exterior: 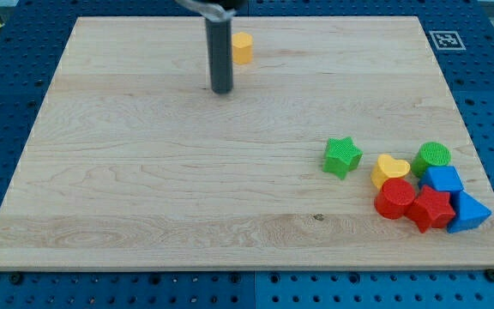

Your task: Push the yellow hexagon to the center

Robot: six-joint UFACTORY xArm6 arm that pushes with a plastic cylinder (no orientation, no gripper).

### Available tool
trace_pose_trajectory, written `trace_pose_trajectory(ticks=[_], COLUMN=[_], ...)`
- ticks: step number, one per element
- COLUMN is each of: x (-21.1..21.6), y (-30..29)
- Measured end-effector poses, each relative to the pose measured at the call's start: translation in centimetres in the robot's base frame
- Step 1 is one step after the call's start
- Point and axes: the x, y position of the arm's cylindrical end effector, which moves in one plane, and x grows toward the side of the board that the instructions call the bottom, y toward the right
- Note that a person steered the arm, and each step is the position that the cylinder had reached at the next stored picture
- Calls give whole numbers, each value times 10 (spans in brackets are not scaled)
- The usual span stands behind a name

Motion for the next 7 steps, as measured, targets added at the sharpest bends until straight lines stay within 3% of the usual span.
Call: trace_pose_trajectory(ticks=[1, 3, 7], x=[-64, -62, -70], y=[-15, 52, 69])
